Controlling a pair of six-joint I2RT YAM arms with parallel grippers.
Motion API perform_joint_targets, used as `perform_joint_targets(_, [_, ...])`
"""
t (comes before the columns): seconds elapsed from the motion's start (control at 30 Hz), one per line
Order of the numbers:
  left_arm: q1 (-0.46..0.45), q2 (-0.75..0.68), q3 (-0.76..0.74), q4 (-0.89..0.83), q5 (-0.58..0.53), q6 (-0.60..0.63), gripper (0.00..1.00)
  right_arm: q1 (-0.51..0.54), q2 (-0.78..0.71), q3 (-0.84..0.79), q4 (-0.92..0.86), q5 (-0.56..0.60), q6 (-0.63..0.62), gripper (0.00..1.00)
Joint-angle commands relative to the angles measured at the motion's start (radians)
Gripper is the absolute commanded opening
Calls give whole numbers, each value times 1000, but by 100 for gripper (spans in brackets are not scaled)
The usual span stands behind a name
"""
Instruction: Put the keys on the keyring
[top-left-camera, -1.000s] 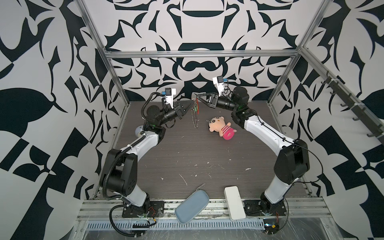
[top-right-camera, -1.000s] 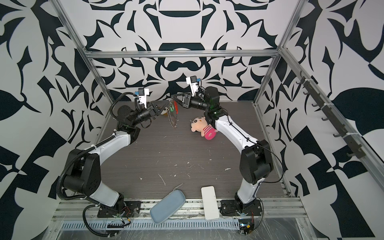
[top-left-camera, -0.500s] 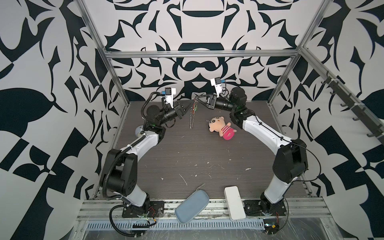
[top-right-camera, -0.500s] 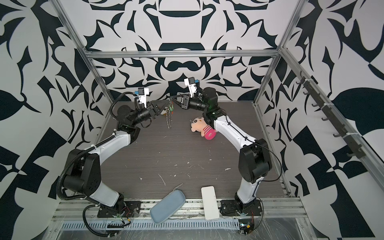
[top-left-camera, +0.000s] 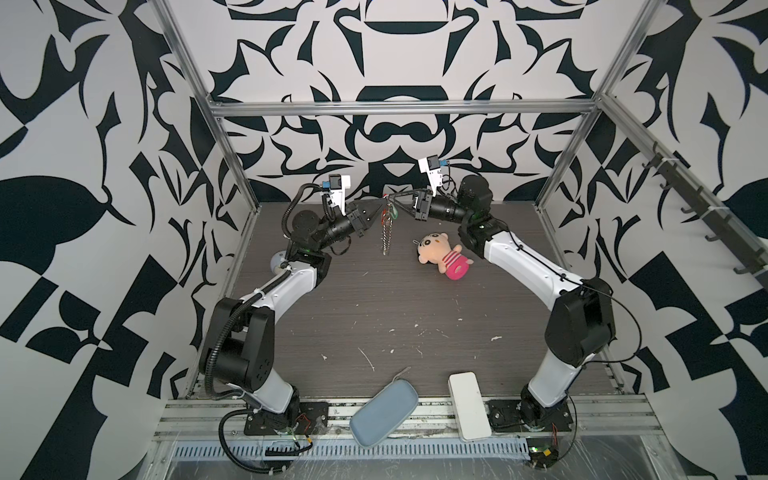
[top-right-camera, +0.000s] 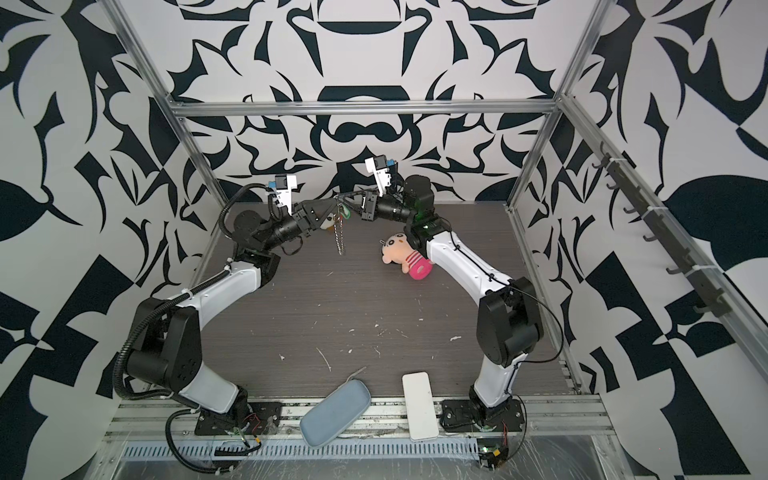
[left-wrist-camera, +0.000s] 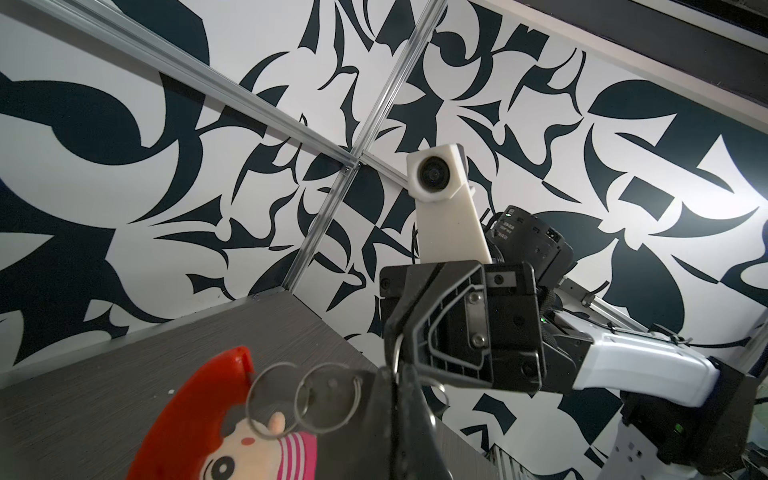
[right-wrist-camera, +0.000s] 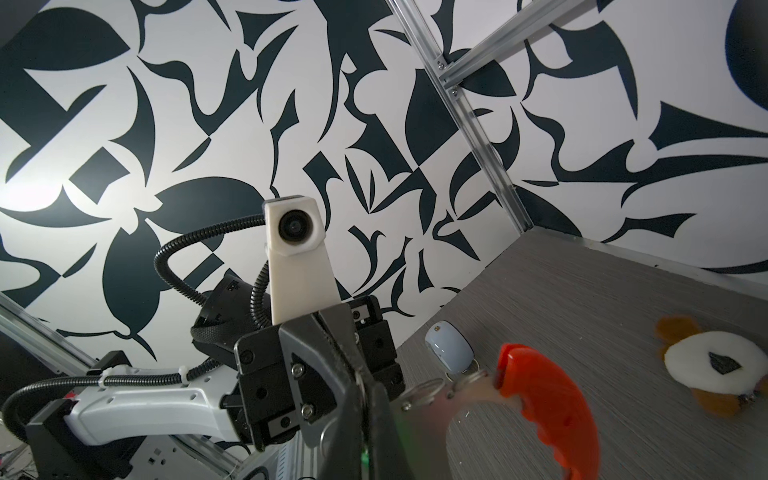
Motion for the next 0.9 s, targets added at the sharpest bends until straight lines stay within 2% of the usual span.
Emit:
perform_joint_targets(0.0, [-4, -9, 25, 19, 21, 65, 3, 10, -22, 34, -12, -2, -22, 0])
perform_joint_targets(0.1, [2, -63, 31, -191, 52, 228, 16, 7, -34, 60, -109, -2, -105, 0])
perform_joint_targets(0.17, [5, -122, 61, -477, 56, 450, 19, 7, -46, 86, -224, -2, -210, 0])
perform_joint_targets(0.27, [6, -191, 153, -906, 54, 794, 15, 7, -60, 117, -368, 5, -349, 0])
perform_joint_targets(0.37, [6, -220, 243, -1172, 72, 1013, 11, 10, -72, 135, -435, 5, -423, 0])
perform_joint_targets(0.43, [10, -219, 297, -1286, 85, 1094, 7, 14, -76, 139, -450, 2, -447, 0])
perform_joint_targets(0.57, [22, -171, 400, -1415, 147, 1158, 5, 30, -83, 136, -449, -4, -464, 0])
perform_joint_targets(0.87, [29, -116, 460, -1438, 216, 1157, 5, 40, -106, 113, -436, -2, -469, 0])
